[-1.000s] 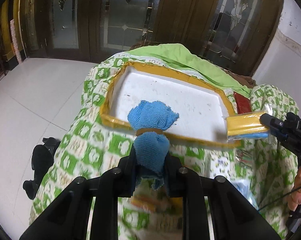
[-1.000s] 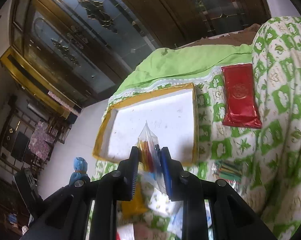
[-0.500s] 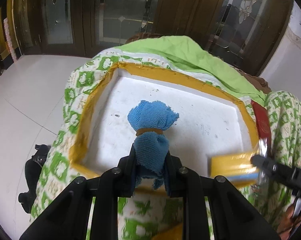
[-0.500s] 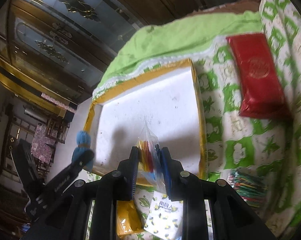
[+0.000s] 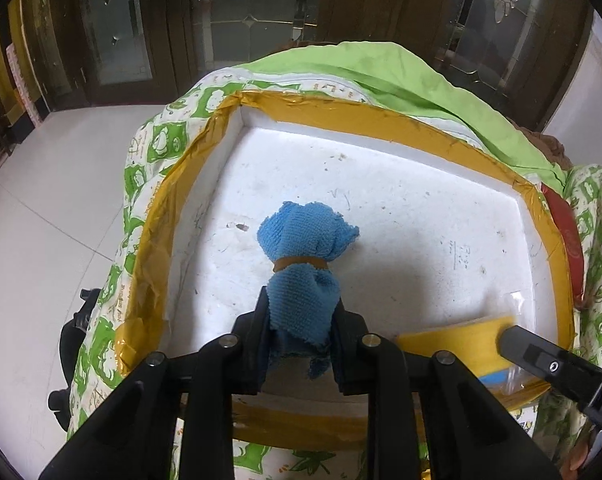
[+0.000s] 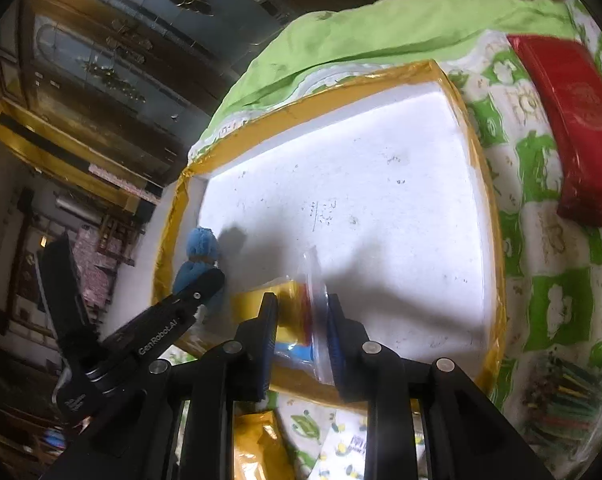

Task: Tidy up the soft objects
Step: 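Carry the blue doll into the tray with left gripper while right carries yellow bag, then open both grippers in the tray and withdraw them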

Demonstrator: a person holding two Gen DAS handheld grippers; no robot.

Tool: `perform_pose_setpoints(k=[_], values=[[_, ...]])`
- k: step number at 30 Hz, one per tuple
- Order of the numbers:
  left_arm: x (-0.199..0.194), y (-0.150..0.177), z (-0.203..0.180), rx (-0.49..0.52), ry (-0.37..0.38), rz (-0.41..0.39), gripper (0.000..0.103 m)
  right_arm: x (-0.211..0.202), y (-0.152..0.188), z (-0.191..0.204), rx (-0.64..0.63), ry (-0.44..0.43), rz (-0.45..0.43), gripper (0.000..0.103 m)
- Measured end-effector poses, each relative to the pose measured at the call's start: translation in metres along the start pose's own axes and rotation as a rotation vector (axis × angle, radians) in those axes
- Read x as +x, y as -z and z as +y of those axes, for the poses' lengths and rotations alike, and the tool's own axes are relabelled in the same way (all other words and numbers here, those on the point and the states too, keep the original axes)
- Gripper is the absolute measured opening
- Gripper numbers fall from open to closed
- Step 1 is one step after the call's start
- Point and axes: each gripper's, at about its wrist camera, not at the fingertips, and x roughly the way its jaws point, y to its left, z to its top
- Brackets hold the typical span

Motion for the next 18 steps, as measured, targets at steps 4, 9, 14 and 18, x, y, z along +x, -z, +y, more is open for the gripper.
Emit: perform_pose_setpoints(k=[4, 9, 14, 18], values=[[0.001, 0.000, -0.003, 0.004, 0.001, -0.003, 0.030, 0.000, 0.002, 0.005, -0.038, 0.028, -0.010, 0.027], [-0.007, 0.000, -0.006, 0.014, -0.030, -0.039, 0.082, -0.010, 0.005, 0.006, -0.045, 0.044, -0.048, 0.048], [-0.018, 0.004, 0.007, -0.043, -0.009, -0.056, 0.085, -0.033, 0.012, 0.008, -0.052, 0.058, -0.110, 0.054], [-0.041, 0.015, 0.012, -0.067, 0.015, -0.094, 0.086, -0.057, 0.022, 0.009, -0.058, 0.066, -0.164, 0.067]])
